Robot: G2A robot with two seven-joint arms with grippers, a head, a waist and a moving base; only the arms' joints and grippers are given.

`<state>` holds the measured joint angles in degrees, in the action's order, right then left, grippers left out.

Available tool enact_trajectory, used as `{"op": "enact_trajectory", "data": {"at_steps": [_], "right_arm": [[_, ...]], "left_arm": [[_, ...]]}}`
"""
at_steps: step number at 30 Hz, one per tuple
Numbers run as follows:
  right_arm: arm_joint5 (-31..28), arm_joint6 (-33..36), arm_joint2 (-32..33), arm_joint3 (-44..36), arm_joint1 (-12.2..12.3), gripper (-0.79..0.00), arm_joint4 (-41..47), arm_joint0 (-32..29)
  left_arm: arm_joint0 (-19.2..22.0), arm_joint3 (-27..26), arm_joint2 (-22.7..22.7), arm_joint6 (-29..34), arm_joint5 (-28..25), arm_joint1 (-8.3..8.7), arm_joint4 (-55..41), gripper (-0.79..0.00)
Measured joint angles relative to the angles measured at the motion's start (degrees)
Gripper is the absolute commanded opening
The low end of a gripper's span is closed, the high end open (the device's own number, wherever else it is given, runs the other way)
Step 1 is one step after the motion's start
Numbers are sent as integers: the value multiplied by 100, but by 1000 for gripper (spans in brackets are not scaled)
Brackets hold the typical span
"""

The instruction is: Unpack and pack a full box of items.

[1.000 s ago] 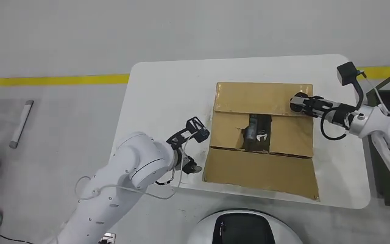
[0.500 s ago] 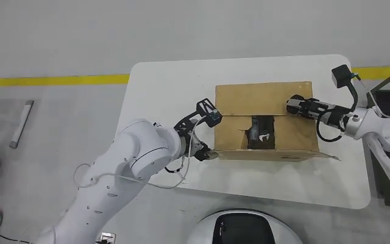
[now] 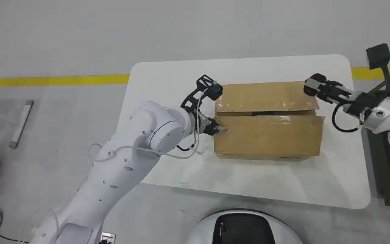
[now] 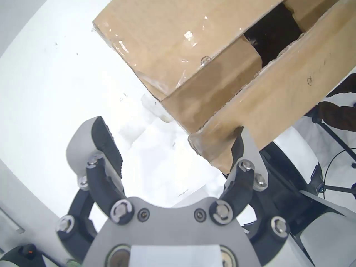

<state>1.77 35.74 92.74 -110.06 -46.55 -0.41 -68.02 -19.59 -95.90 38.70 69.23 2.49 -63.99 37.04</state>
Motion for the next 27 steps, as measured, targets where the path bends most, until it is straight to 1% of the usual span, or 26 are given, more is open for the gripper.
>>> {"op": "enact_trajectory", "data": {"at_steps": [3,6,9,12,19,23,27], "right_arm": [[82,-653,-283,-484,-15,-785,-1322,-325],[139,-1135,-599,-735,-36,-785,-2453,-545],[175,-1538,-912,-782,-61,-785,-3447,-683],[226,-1798,-1189,-697,-99,-785,-4088,-745],[232,-1899,-1559,-458,-185,-785,-4656,-619],[232,-1939,-1644,-406,-230,-785,-4753,-589],[229,-1937,-1671,-386,-272,-785,-4793,-559]], "left_arm": [[6,299,-35,-111,249,-63,-9,0],[3,449,-50,-147,341,-104,-16,0],[-1,501,-60,-104,330,-124,63,0],[-26,514,-24,-93,319,-138,69,0],[-90,519,100,-67,307,-150,116,0],[-134,477,206,-39,340,-139,211,0],[-265,302,413,50,474,-82,374,0]]}}
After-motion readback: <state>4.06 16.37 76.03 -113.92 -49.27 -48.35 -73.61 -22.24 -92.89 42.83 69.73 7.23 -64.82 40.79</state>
